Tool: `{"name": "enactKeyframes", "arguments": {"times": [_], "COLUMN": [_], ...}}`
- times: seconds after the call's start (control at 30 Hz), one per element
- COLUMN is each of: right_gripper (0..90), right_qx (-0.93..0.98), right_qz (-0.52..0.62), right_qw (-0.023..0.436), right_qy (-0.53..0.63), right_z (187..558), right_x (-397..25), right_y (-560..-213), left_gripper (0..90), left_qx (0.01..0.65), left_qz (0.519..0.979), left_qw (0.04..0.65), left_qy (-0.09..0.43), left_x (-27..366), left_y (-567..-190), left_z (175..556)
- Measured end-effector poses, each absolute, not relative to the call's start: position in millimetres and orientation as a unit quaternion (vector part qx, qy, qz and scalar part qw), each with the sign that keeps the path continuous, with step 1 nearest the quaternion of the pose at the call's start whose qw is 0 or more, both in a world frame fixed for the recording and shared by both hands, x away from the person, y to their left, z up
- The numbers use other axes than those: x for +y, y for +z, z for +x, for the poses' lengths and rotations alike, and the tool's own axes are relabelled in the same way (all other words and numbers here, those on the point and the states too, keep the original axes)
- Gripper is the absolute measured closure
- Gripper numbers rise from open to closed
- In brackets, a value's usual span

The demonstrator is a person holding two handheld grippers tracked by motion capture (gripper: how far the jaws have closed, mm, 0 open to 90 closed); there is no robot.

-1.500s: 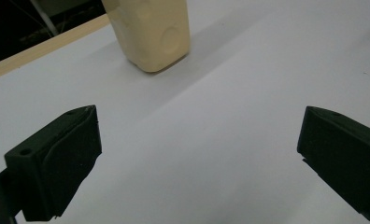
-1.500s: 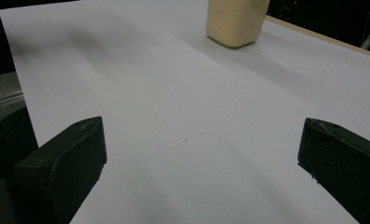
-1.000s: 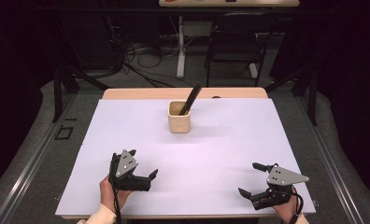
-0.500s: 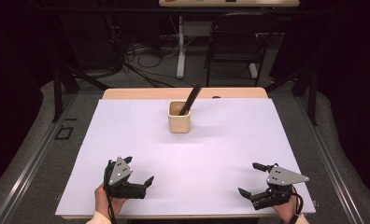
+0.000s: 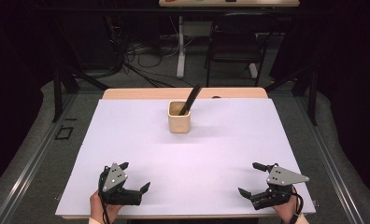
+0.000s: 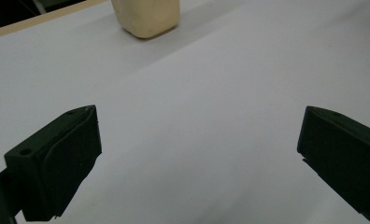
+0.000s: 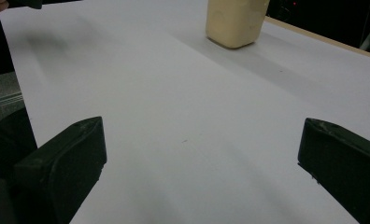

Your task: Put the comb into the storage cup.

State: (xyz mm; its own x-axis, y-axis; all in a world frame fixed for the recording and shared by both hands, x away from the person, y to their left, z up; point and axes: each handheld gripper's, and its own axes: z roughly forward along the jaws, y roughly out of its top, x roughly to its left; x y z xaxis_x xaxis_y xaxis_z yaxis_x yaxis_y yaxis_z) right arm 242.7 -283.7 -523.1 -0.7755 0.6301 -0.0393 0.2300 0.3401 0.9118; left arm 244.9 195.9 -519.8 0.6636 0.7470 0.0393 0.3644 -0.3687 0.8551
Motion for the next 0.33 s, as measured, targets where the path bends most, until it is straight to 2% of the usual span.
{"name": "enactKeyframes", "arguments": {"times": [0.33], "right_gripper": [0.7], "right_qx": [0.794], "right_qz": [0.271], "right_qw": [0.197], "right_qy": [0.507], "right_z": [242.8], "right_x": [-283.8], "right_y": [-523.3], "left_gripper": [0.0], "left_qx": [0.348], "left_qz": [0.797], "left_qw": [0.445], "left_qy": [0.211], "left_x": [196.9], "left_y": [-519.7], "left_z": [246.3]}}
